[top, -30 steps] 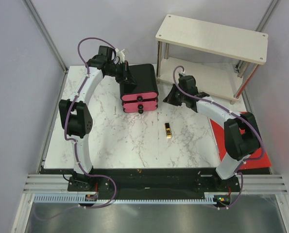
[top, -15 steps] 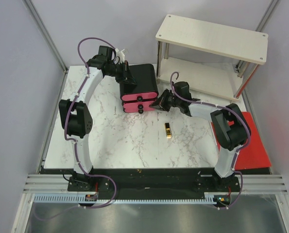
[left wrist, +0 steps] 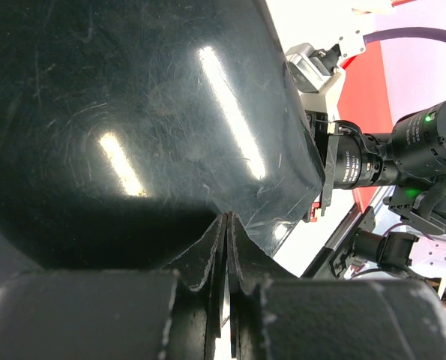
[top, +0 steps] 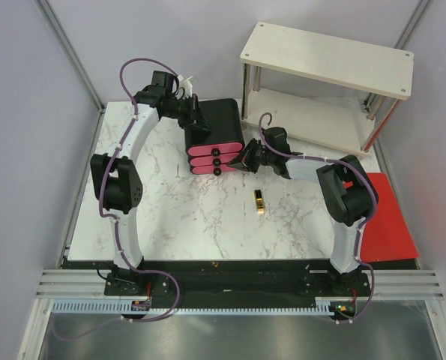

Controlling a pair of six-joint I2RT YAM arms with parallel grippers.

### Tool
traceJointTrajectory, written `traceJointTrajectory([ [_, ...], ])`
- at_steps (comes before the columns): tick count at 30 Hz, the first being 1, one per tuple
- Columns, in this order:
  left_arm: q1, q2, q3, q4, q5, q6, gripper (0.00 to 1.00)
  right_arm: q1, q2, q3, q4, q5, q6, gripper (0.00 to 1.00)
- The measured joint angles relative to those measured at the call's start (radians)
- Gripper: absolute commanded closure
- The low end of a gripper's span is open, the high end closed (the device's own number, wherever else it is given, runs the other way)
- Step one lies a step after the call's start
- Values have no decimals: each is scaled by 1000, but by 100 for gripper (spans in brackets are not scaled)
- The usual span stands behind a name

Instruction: Organize the makeup

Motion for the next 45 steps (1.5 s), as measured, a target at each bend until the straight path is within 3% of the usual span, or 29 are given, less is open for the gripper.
traceJointTrajectory([
  [4,0,-1,-1,0,0,0,91,0,3,4,1,-15,17,99],
  [7,0,-1,0,0,0,0,91,0,3,4,-3,-20,36,82],
  [10,0,-1,0,0,0,0,91,-2,3,1,-6,-27,63,75],
  [11,0,-1,0,0,0,0,91,-5,3,-7,6,-30,76,65],
  [13,0,-1,-1,0,0,0,91,-11,4,-24,22,-35,105,62],
  [15,0,-1,-2,0,0,0,91,-16,10,-34,29,-49,123,63],
  [19,0,-1,-2,0,0,0,91,-18,28,-37,42,-61,157,100],
  [34,0,-1,-2,-1,0,0,91,19,92,-8,0,-86,206,100],
  [45,0,-1,-3,0,0,0,91,35,94,-10,56,-74,382,100],
])
